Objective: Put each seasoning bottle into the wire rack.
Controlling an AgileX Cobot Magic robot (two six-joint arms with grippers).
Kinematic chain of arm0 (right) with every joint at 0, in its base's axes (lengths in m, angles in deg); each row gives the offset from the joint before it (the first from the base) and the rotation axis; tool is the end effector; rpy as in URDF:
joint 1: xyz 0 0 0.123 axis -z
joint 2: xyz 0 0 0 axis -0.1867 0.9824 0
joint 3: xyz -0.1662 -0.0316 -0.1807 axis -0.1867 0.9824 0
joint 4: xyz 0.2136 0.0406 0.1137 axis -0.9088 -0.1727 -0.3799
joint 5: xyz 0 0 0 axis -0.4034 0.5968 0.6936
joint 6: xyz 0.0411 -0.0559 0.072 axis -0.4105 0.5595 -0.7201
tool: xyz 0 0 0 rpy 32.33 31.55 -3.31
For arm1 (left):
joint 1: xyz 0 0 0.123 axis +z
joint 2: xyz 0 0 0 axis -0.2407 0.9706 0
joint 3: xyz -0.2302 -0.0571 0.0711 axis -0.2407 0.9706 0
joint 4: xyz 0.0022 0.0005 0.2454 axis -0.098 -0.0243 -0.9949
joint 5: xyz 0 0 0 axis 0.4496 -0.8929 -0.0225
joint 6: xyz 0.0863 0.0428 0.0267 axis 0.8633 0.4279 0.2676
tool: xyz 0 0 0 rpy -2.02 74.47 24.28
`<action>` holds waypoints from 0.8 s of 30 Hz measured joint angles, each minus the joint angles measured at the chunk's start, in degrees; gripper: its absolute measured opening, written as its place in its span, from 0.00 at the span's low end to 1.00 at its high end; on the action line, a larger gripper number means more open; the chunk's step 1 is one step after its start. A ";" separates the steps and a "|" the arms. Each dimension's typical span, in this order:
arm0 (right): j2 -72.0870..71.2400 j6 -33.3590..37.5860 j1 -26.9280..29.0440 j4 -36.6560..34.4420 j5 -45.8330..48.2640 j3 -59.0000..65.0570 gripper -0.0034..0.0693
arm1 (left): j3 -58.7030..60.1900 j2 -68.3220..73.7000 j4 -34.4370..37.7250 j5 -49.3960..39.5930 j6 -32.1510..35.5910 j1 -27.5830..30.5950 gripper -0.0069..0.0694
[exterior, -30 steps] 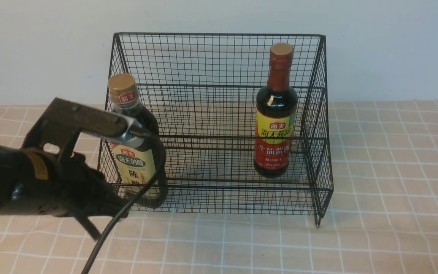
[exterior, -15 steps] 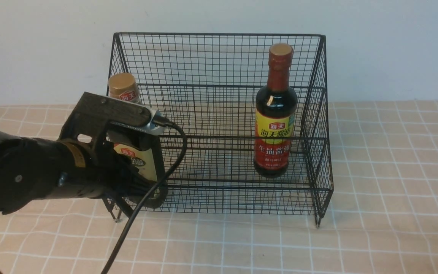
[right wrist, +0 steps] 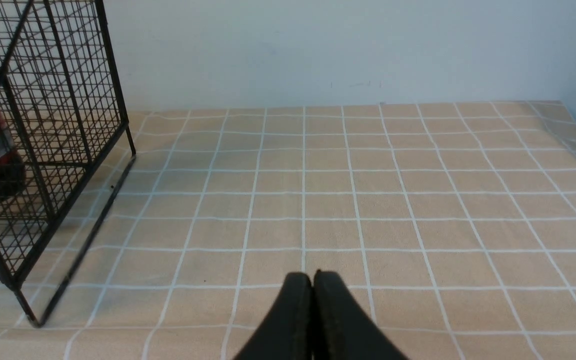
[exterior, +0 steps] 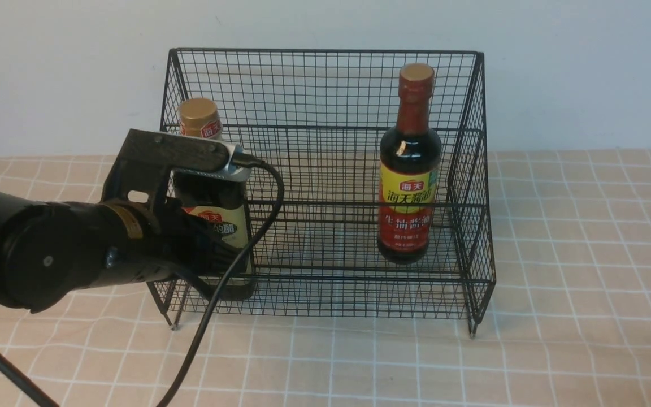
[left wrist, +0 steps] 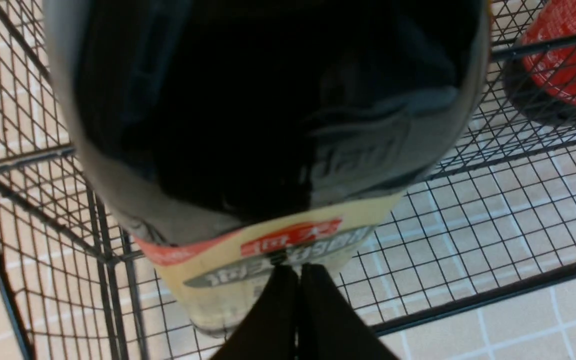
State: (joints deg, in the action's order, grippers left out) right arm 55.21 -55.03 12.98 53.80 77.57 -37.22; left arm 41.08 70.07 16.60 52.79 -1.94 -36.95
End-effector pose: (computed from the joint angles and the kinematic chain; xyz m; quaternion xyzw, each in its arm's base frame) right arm 0.0926 -0.0069 0.1713 0.0448 0.8001 -0.0100 0.5982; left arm 0.2636 -0.1140 0.2114 0.1279 0.9079 -0.1127 0.3830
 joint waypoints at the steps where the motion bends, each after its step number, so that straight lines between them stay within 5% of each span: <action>1: 0.00 0.00 0.00 0.00 0.00 0.00 0.03 | 0.00 0.00 0.00 -0.42 0.00 0.00 0.08; 7: 0.00 0.00 0.00 0.00 0.00 0.00 0.03 | 0.00 -1.50 0.00 -6.18 0.33 -0.07 0.08; 24: 0.00 0.00 0.00 0.00 0.00 0.00 0.03 | 1.59 -40.49 -0.23 -22.75 2.27 -0.37 0.08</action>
State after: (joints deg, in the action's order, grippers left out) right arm 55.21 -55.03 12.98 53.80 77.57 -37.22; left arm 42.66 29.58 16.38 30.04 0.32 -37.32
